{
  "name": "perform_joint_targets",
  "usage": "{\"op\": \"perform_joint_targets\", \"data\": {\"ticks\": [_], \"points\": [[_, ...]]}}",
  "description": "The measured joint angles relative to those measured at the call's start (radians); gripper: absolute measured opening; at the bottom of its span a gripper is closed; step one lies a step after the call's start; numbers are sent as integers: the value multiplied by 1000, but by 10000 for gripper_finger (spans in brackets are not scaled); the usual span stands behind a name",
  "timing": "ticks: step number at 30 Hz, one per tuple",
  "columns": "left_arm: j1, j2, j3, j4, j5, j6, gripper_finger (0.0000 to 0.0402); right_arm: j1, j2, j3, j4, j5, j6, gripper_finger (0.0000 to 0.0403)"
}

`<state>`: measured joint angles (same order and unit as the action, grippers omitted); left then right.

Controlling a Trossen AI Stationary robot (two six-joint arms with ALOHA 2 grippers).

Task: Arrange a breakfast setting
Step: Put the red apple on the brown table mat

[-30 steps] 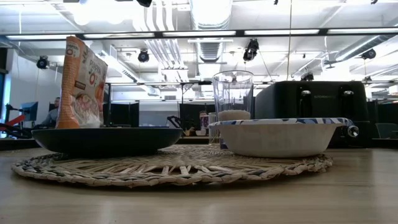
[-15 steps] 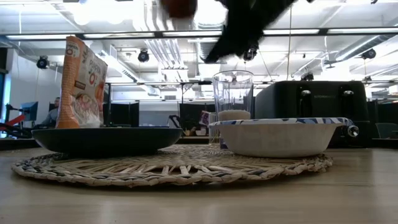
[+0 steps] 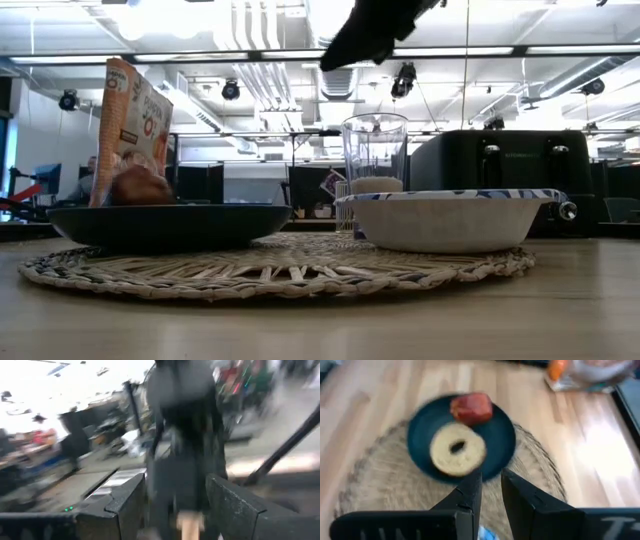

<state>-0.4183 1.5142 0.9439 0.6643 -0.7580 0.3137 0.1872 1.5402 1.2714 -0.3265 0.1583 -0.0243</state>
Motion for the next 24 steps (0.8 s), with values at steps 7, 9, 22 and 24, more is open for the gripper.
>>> {"op": "perform_joint_targets", "data": {"ticks": [7, 9, 22, 24], "points": [[-61, -38, -4, -233, -706, 155, 200, 6, -80, 76, -242, 26, 57, 64], [-61, -44, -5, -322, -805, 159, 201, 4, -104, 102, -320, 31, 80, 64], [-7, -72, 31, -485, -614, 69, 200, 5, -263, 124, -653, 201, 212, 156], [13, -71, 30, -572, -491, 14, 199, 2, -297, 118, -662, 246, 209, 168]]}}
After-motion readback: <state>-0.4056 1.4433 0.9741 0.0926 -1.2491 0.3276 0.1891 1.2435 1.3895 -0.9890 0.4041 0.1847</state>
